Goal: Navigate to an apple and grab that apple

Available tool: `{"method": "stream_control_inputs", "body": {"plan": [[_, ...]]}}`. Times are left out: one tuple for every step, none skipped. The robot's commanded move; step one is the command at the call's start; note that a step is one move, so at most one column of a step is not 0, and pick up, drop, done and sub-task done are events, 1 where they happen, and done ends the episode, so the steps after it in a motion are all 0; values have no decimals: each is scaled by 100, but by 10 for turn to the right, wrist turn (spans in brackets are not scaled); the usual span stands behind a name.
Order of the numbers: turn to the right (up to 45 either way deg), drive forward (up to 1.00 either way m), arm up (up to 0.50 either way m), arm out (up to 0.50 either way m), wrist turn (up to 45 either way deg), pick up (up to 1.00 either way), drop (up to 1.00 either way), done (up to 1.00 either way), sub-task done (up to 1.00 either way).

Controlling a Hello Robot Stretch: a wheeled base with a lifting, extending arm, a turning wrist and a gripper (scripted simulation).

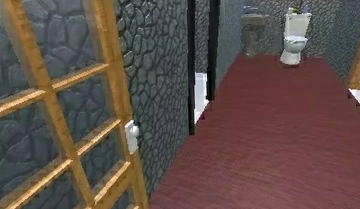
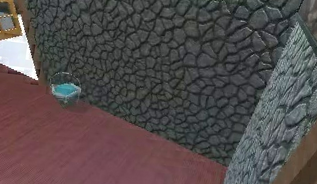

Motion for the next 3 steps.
{"method": "stream_control_inputs", "body": {"plan": [[150,0,0,0,0,0,0,0,0],[0,100,0,0,0,0,0,0,0],[0,100,0,0,0,0,0,0,0]]}}
